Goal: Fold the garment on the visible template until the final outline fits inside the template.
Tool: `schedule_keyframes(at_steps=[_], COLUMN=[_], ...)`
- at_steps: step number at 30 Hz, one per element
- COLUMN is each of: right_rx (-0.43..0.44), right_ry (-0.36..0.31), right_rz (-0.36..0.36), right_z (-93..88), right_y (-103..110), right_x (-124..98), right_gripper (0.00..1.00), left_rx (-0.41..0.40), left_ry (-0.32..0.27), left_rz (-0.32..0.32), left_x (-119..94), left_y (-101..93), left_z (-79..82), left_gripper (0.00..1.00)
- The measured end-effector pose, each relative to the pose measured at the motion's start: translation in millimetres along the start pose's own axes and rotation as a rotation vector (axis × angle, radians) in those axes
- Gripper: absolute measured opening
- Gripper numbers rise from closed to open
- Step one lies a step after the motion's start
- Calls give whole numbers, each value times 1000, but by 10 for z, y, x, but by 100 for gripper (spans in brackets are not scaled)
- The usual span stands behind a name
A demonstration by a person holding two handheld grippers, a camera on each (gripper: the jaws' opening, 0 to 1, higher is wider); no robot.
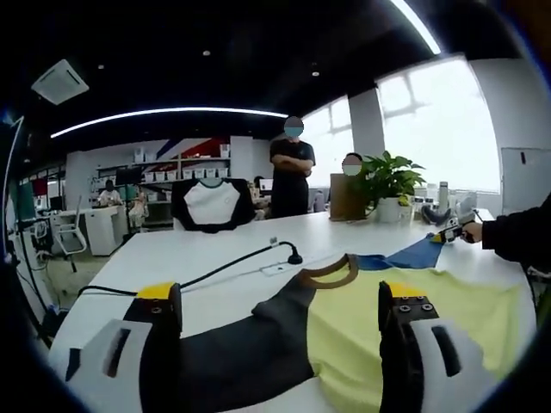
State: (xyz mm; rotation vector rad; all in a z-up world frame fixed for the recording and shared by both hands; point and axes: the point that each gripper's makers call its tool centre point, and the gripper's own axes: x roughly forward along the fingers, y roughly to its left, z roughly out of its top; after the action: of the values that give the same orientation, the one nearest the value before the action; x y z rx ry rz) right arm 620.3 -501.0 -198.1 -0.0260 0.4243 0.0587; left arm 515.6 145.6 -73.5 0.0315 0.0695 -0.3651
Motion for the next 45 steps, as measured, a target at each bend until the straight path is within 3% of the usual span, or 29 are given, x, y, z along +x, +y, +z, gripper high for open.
schedule_keyframes(at_steps=[3,8,14,25,38,45], right_rx=[-1,-16,-21,63,112,115], right_ry=[-11,-18,-43,-86,-112,-126], right_rz=[-25,-52,-115,-182,-219,-219], right_z=[-6,-5,32,73,-4,89], right_y=[-37,-20,-29,-58,-53,-83], right_x=[-10,-15,-79,-297,-606,-649], right_gripper=[12,1,0,0,0,0], left_rx=[-1,-1,-9,-16,-4,-2], left_ry=[1,1,-1,-13,-16,-7], left_rz=[-2,1,5,15,12,9], left_x=[-15,-50,-139,-325,-535,-619], left_y=[-12,-25,-30,26,0,-27], left_z=[4,6,7,35,64,66], left_gripper=[100,100,100,100,100,100])
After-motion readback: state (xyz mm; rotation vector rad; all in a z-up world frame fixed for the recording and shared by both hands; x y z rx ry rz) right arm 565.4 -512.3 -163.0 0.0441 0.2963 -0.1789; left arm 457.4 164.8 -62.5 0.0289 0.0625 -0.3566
